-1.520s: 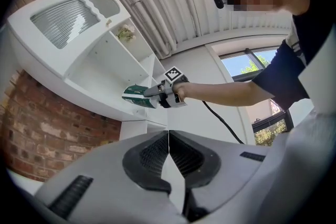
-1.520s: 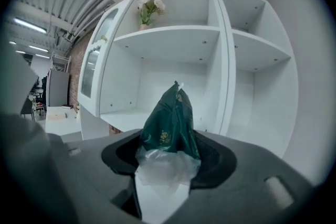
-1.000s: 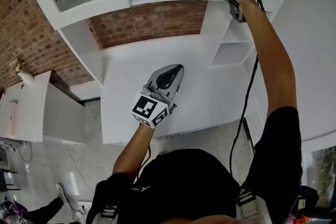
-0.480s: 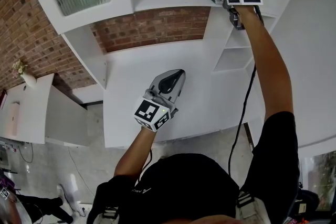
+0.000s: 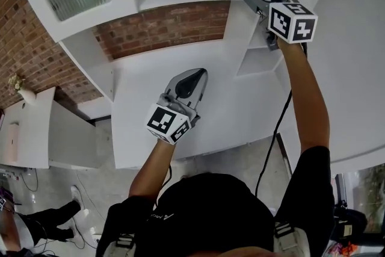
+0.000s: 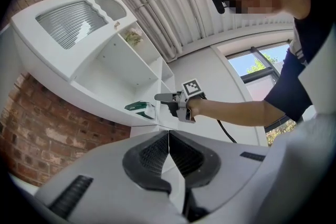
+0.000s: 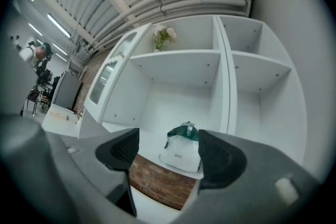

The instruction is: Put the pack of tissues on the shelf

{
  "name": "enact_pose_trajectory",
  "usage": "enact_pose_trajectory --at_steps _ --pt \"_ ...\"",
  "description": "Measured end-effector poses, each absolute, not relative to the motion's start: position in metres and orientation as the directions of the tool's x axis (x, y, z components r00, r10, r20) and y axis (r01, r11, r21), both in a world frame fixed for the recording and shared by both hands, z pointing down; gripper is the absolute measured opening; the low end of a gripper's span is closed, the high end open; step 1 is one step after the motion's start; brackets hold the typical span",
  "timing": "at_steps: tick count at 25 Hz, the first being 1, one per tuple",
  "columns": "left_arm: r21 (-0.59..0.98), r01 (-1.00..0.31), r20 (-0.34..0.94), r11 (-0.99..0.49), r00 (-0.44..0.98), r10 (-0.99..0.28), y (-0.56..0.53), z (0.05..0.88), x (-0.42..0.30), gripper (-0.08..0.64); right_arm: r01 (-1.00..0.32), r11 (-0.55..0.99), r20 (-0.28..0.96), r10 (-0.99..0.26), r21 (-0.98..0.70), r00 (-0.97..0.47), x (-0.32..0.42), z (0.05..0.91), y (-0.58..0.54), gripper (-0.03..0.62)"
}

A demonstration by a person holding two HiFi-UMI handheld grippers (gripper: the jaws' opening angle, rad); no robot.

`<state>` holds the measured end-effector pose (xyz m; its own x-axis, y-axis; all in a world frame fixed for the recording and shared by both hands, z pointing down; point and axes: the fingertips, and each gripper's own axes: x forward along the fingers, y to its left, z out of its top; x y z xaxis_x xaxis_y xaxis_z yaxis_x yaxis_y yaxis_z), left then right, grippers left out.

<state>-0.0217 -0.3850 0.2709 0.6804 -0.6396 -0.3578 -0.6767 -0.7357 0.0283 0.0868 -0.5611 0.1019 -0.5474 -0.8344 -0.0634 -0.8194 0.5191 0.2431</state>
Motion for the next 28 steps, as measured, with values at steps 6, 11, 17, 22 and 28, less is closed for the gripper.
enact_pose_trajectory --at_steps 6,11,17,22,28 --pt "0.018 -0.673 -0.381 -0.740 0.679 -0.627 -0.382 0.246 -0.010 0.002 -0.791 0.551 -0.181 -0.777 0.266 -0.603 0.082 0.148 -0.484 0.289" --pt "-0.001 -0.677 -0.386 -0.736 0.680 -0.624 -0.378 0.243 -0.002 0.002 -0.792 0.549 -0.241 -0.758 0.266 -0.606 0.078 0.204 -0.436 0.165" --pt "-0.015 -0.682 -0.367 -0.731 0.684 -0.630 -0.373 0.248 0.008 0.002 -0.789 0.554 -0.251 -0.751 0.264 -0.611 0.071 0.249 -0.406 0.065" --pt "-0.022 -0.695 -0.356 -0.719 0.677 -0.644 -0.371 0.255 0.012 0.002 -0.776 0.555 -0.258 -0.736 0.299 -0.626 0.065 0.264 -0.389 0.003" --pt "-0.024 -0.710 -0.338 -0.704 0.668 -0.663 -0.364 0.267 0.012 0.002 -0.768 0.575 -0.266 -0.722 0.282 -0.639 0.056 0.279 -0.373 0.003"
